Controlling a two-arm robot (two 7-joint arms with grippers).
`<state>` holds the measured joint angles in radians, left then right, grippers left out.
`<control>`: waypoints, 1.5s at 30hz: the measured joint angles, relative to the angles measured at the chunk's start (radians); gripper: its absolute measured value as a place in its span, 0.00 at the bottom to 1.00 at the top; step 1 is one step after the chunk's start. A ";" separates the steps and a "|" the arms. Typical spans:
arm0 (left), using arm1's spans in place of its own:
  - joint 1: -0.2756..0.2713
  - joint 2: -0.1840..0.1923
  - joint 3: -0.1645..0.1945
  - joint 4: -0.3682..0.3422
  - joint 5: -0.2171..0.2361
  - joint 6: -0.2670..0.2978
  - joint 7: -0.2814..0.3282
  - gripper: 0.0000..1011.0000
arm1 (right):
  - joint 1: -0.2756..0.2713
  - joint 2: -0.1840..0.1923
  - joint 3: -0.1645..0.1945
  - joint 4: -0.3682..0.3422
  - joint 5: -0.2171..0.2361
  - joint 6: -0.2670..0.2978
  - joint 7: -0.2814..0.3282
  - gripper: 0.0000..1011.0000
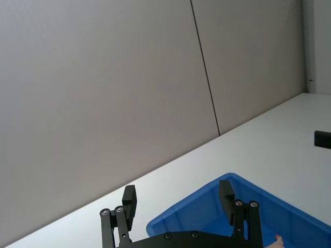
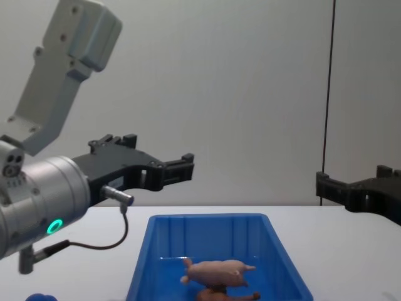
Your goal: Pick up the two dolls from the table and place them into the box.
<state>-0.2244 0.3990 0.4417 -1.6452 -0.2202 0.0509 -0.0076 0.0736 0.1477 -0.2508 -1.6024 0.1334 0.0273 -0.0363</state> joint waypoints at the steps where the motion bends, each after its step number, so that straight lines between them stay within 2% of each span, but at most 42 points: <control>1: 0.003 0.003 -0.002 -0.004 -0.004 0.007 0.002 0.99 | -0.002 0.001 0.001 -0.002 0.000 0.000 -0.002 0.99; 11: 0.037 0.045 -0.028 -0.049 -0.059 0.090 0.032 0.99 | -0.008 0.005 0.003 -0.010 0.002 -0.002 -0.011 0.99; 16: 0.069 0.079 -0.047 -0.081 -0.104 0.150 0.058 0.99 | -0.010 0.006 0.004 -0.013 0.003 -0.003 -0.014 0.99; 28: 0.146 0.144 -0.079 -0.132 -0.196 0.251 0.125 0.99 | -0.012 0.007 0.005 -0.016 0.003 -0.003 -0.017 0.99; 39: 0.202 0.178 -0.098 -0.145 -0.262 0.292 0.172 0.99 | -0.013 0.008 0.005 -0.017 0.003 -0.003 -0.018 0.99; 45: 0.218 0.182 -0.103 -0.138 -0.284 0.299 0.180 0.99 | -0.014 0.008 0.005 -0.018 0.003 -0.003 -0.019 0.99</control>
<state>-0.0064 0.5814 0.3388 -1.7836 -0.5040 0.3499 0.1729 0.0598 0.1560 -0.2455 -1.6199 0.1364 0.0240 -0.0554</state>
